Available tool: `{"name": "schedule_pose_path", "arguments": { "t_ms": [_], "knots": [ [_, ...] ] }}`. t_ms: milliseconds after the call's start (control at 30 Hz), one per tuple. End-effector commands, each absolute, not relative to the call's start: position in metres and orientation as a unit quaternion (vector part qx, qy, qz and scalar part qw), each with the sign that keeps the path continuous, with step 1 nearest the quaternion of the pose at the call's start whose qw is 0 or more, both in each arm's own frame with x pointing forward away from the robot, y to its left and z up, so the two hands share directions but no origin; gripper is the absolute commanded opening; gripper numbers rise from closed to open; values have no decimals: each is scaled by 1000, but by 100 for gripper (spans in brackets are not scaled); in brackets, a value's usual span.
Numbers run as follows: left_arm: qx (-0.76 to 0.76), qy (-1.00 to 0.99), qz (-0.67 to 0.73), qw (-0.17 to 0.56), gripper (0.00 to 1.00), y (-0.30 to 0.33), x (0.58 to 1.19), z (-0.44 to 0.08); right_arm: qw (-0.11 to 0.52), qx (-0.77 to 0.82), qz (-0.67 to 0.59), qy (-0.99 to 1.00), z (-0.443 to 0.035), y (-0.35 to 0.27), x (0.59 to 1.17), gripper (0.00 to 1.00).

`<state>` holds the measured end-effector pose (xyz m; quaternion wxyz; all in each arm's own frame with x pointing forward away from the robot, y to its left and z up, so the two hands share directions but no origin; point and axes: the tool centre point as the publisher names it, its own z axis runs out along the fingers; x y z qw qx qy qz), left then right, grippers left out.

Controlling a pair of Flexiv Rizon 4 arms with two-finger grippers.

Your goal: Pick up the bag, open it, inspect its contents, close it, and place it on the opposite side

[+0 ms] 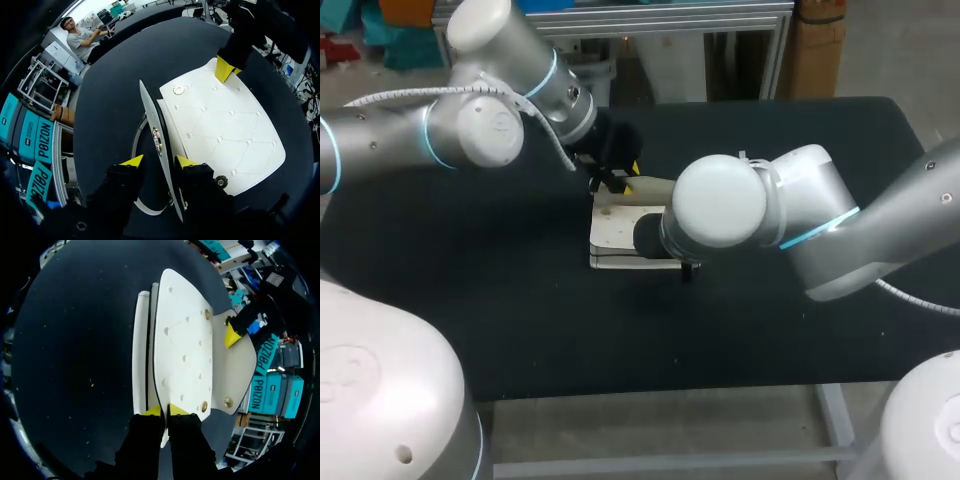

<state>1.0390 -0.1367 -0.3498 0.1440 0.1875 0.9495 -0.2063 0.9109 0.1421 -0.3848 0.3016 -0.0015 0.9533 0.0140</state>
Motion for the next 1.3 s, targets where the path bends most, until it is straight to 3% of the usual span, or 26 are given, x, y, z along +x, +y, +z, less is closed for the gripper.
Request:
{"name": "schedule_pose_path", "arguments": {
  "t_ms": [33,133,200,300,600,667,700,800,1000,1300],
  "knots": [
    [186,953,-198,135,38,-140,1044,-350,303,-1,15,953,-388,141,910,0],
    [185,955,-193,129,36,-139,1045,-352,303,-1,15,953,-388,141,910,0],
    [185,955,-192,128,30,-139,1045,-352,303,-1,15,953,-388,141,910,0],
    [182,956,-193,126,0,-136,1045,-353,303,-1,15,953,-388,141,910,0],
    [178,954,-207,123,0,-130,1044,-354,303,-1,15,953,-388,141,910,0],
    [180,953,-210,121,38,-130,1044,-355,303,-1,15,953,-388,141,910,0],
    [180,953,-212,119,40,-130,1044,-355,303,-1,15,953,-388,141,910,0],
    [181,952,-218,116,37,-130,1045,-357,303,-1,15,953,-388,141,910,0],
    [181,950,-229,111,0,-130,1051,-358,303,-1,15,953,-388,141,910,0],
    [184,943,-258,98,0,-128,1053,-358,303,-1,15,953,-388,141,910,0]
  ]
}}
